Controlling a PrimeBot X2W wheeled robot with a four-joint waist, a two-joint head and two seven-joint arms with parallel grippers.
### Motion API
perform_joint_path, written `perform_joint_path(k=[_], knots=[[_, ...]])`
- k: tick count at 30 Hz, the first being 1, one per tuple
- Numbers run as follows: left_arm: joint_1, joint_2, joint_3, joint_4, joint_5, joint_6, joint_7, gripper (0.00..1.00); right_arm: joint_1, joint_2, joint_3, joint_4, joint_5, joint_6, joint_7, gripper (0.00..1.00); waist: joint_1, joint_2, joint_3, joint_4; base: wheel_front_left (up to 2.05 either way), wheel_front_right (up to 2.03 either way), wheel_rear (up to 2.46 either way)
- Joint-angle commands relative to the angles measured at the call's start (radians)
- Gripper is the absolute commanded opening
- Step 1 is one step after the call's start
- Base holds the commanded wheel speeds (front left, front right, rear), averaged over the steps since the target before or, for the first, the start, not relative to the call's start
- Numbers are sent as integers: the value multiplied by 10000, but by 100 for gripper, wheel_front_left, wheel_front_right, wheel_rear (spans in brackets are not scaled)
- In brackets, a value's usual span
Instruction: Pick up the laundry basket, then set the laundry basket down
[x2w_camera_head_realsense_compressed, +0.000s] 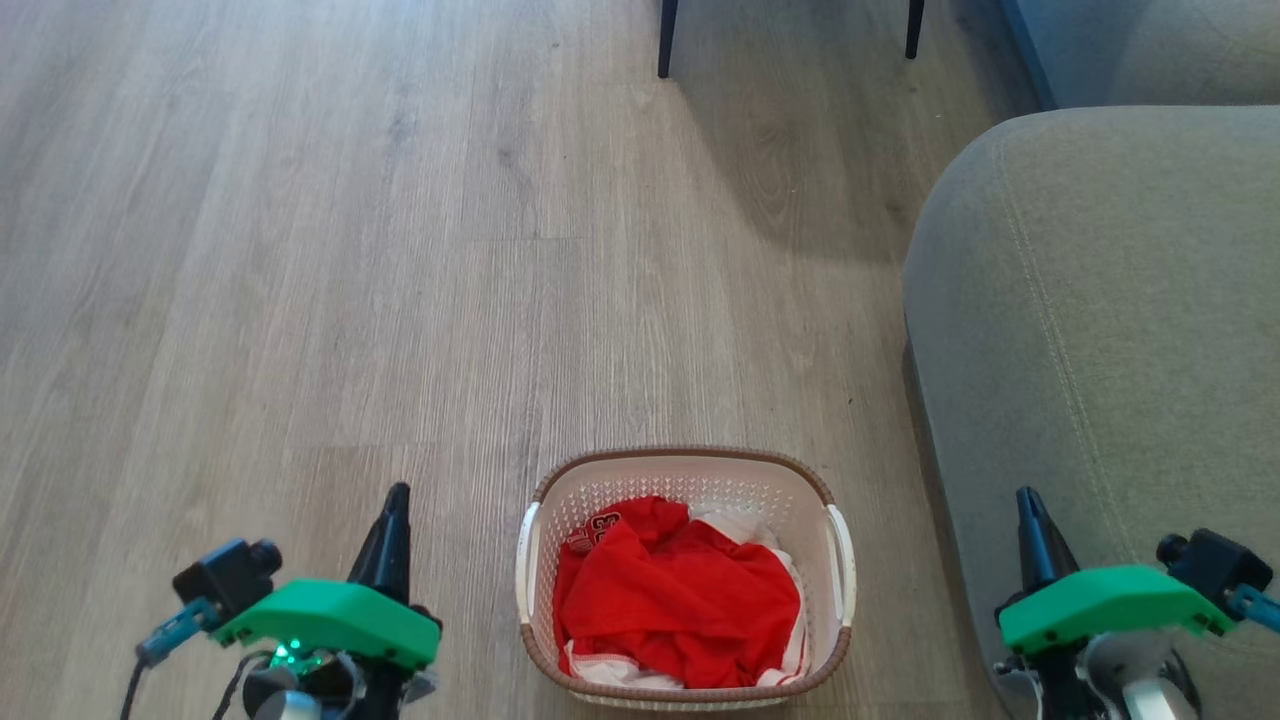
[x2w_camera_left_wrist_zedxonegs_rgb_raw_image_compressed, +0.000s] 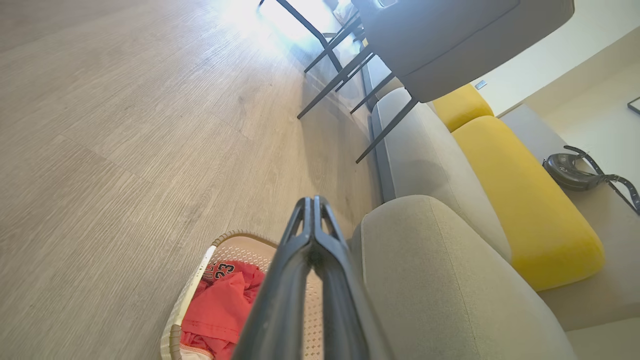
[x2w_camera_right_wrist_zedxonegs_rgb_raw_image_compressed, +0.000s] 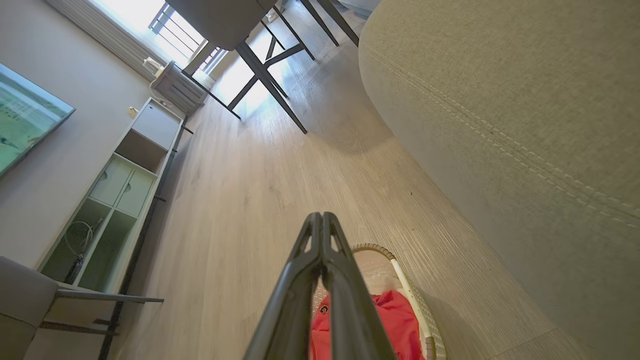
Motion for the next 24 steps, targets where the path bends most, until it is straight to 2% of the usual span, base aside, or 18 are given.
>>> perform_joint_path(k=[1, 24], knots=[[-522, 144, 329, -270, -271, -70, 52, 0, -517, -201, -23, -269, 284, 29, 53, 0, -1, 0, -2, -11, 0, 0, 0], [-683, 165, 1112, -224, -2781, -310, 724, 0, -722, -233, -354, -211, 2851, 42, 722, 0, -1, 0, -30, -206, 0, 0, 0]])
